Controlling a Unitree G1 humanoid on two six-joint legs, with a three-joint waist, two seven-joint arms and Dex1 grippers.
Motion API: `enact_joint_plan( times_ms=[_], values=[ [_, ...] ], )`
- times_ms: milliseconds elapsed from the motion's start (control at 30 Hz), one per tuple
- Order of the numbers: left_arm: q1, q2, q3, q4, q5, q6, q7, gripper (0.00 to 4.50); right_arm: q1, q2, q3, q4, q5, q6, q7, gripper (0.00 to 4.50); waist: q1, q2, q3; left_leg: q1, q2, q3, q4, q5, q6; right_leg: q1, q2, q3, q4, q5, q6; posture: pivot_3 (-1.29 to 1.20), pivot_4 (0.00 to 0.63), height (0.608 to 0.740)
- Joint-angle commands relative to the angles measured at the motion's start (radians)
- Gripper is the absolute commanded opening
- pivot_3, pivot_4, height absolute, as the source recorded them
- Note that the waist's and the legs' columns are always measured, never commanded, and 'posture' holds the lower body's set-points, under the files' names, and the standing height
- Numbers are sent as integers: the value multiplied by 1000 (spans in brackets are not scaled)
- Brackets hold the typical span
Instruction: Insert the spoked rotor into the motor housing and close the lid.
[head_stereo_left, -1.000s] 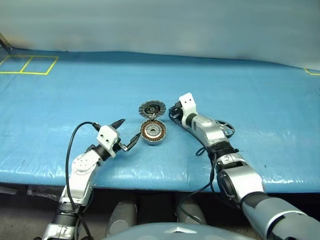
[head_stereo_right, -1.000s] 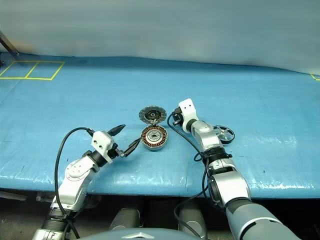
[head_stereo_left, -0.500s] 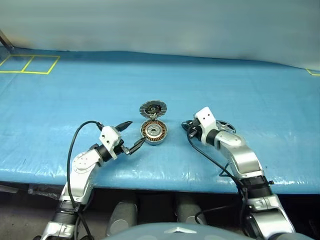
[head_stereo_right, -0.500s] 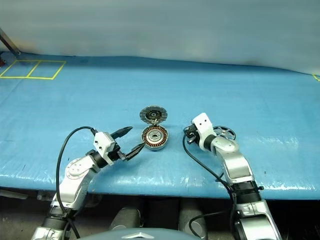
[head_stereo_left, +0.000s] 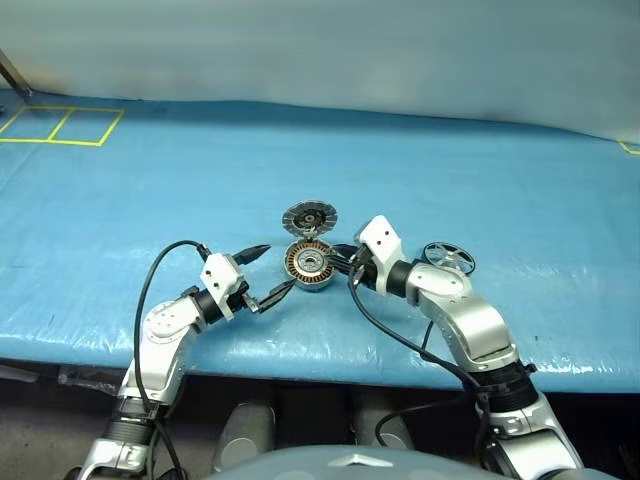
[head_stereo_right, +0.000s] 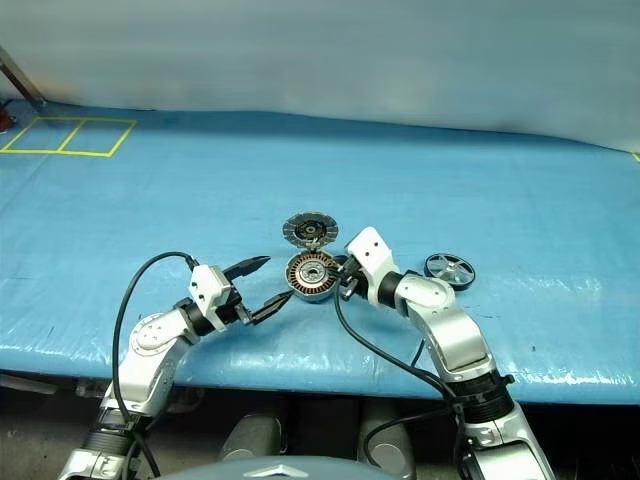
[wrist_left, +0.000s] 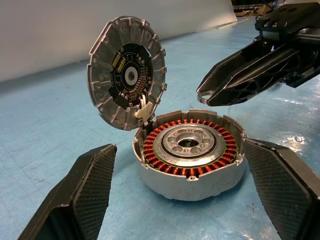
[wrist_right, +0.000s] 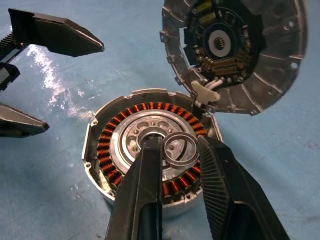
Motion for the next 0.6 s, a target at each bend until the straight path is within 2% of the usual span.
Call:
enact_joint_plan(
  times_ms=[33, 600],
  values=[
    [13, 13, -6, -14, 15, -41, -7, 4412, -36, 18, 32, 18, -14, -42, -2, 703, 0, 0, 0, 0, 0, 0, 0, 0, 0, 0, 0, 0, 0, 0, 0, 0, 150, 740],
    [28, -2, -14, 4, 34, -85, 10, 4412, -61, 53, 66, 119, -41, -78, 1, 703, 0, 0, 0, 0, 0, -1, -5, 0, 0, -2, 0, -1, 0, -1, -2, 0, 150, 740]
  ],
)
